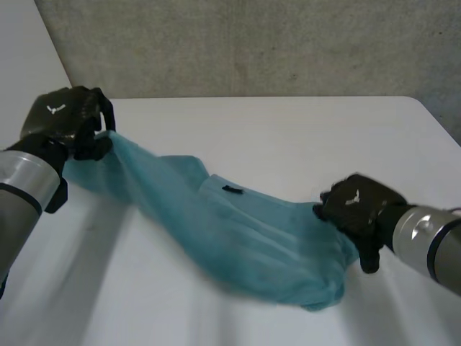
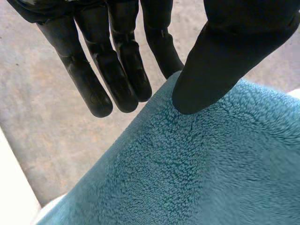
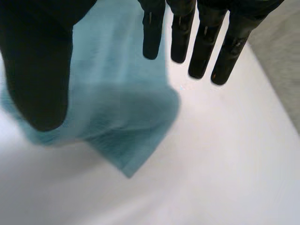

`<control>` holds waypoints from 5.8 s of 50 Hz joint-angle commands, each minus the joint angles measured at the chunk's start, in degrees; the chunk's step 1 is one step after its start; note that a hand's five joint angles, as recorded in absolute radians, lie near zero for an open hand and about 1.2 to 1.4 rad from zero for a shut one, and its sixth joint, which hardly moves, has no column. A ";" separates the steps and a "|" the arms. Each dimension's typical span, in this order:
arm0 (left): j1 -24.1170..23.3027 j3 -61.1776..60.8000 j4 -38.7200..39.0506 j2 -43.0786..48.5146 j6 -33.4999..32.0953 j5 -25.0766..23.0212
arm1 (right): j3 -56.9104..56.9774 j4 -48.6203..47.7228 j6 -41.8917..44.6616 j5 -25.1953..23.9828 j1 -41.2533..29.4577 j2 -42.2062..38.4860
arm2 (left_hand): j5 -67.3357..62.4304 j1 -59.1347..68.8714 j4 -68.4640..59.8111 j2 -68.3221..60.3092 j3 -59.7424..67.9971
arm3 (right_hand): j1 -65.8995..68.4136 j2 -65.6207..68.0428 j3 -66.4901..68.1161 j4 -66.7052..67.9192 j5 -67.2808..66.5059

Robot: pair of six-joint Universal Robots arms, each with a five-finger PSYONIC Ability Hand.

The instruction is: Fold the laundry

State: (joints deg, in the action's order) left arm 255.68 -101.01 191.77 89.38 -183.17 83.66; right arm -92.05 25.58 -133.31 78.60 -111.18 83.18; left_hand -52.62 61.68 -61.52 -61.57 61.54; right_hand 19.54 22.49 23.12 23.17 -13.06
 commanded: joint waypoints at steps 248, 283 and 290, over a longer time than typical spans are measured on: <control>-4.93 -12.81 9.15 13.62 -20.47 -6.40 | 48.46 -8.70 13.78 -7.24 -5.54 -49.69 | -14.04 14.98 -15.14 -15.09 15.12 | 14.92 11.97 11.34 11.29 -11.39; -1.94 -11.75 8.89 9.76 -19.86 -5.87 | 15.28 -3.89 -6.37 3.93 11.24 -11.83 | -11.52 12.46 -12.62 -12.57 12.60 | 60.46 57.51 56.88 56.83 -56.94; -3.44 -11.93 8.80 10.11 -19.86 -5.96 | 0.13 -9.82 0.16 0.68 14.67 -7.42 | -11.51 12.46 -12.62 -12.56 12.60 | 60.46 57.51 56.88 56.83 -56.94</control>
State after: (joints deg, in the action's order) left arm 253.81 -112.66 200.58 99.37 -203.12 77.80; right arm -79.61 21.15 -138.11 82.53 -98.89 72.40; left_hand -54.73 65.17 -65.11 -65.14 65.11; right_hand 57.73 67.55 67.76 68.28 -39.18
